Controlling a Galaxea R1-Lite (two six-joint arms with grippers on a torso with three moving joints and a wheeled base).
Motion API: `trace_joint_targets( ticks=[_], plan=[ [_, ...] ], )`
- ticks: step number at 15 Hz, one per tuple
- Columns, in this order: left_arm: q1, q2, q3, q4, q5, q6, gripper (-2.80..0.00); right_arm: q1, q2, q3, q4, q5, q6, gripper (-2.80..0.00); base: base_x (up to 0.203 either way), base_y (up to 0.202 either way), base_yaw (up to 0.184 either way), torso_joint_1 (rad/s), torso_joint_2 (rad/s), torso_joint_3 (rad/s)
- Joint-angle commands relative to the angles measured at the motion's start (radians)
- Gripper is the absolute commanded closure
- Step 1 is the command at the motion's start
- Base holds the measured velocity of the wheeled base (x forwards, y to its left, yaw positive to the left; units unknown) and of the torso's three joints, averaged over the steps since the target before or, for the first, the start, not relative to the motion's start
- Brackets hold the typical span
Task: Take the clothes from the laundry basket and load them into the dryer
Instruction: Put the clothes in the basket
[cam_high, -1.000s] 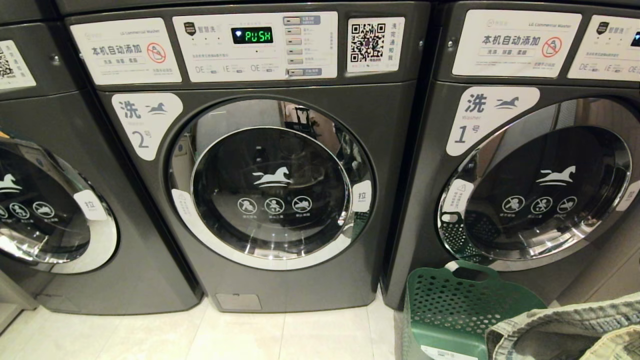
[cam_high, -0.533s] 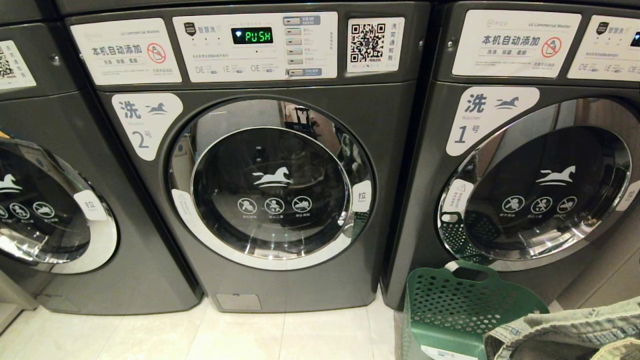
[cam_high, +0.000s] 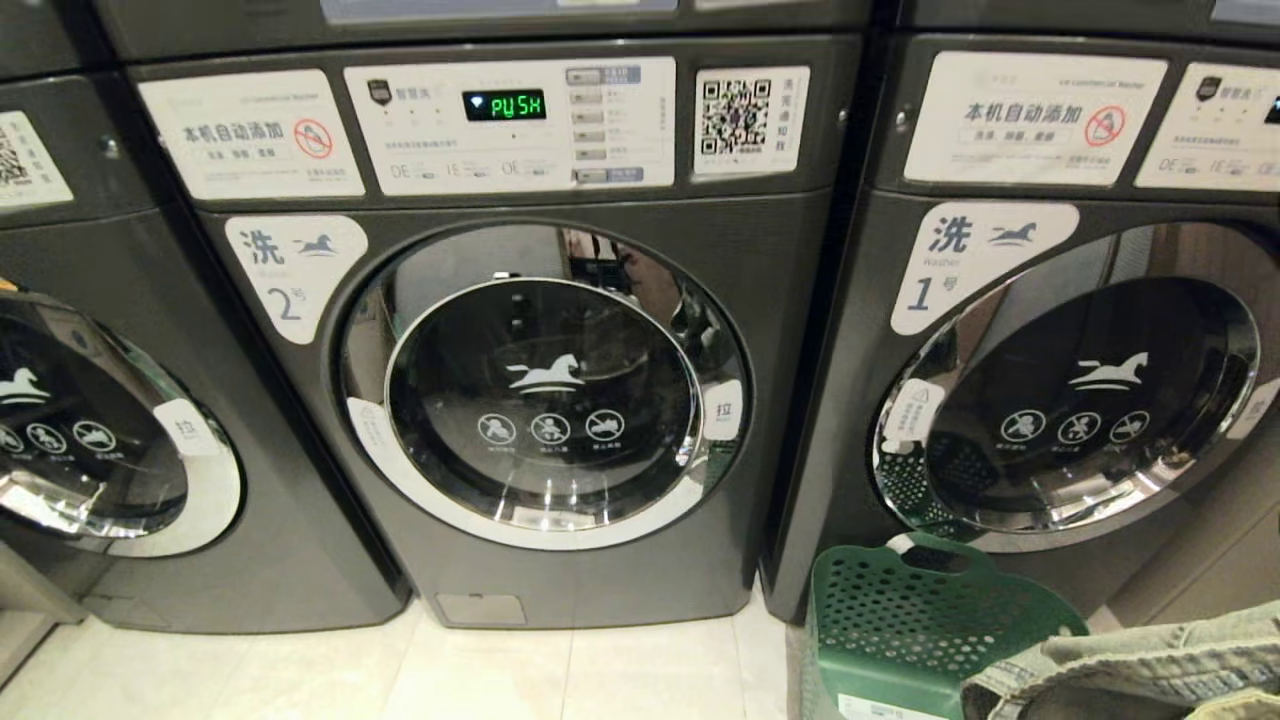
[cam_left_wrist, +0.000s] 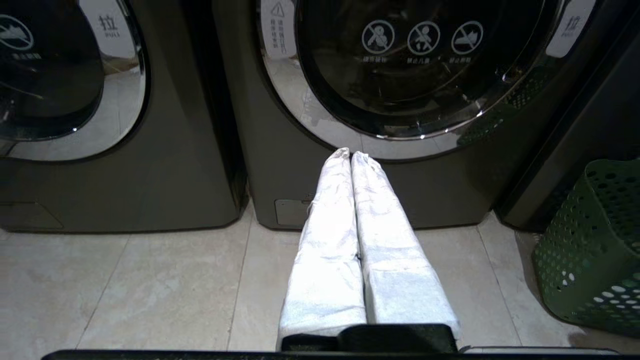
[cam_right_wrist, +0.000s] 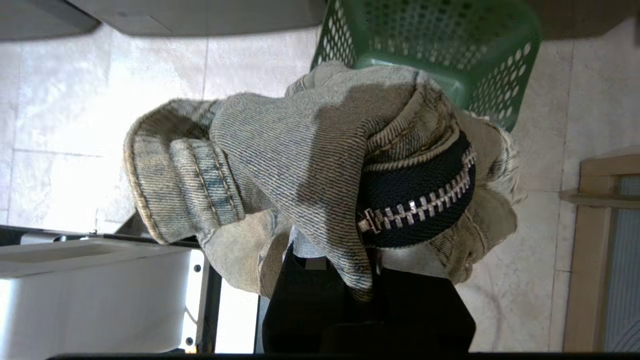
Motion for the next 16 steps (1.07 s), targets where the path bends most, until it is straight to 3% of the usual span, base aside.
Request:
trace_joint_targets(
  ticks=[1, 12, 16],
  plan=[
    [0.0, 0.0, 0.002, 0.001, 0.0, 0.001, 0.0, 0.0, -0.003, 0.01, 0.006, 0.001, 0.0, 0.0, 0.0, 0.0, 0.0, 0.112, -0.59, -0.314],
    [0.0, 0.0, 0.002, 0.001, 0.0, 0.0, 0.0, 0.0, -0.037, 0.031, -0.003, 0.001, -0.006, 0.0, 0.0, 0.0, 0.0, 0.167, -0.48, -0.307],
    [0.0, 0.0, 0.002, 0.001, 0.0, 0.0, 0.0, 0.0, -0.014, 0.03, -0.112, 0.003, -0.011, 0.0, 0.0, 0.0, 0.0, 0.208, -0.5, -0.289]
  ],
)
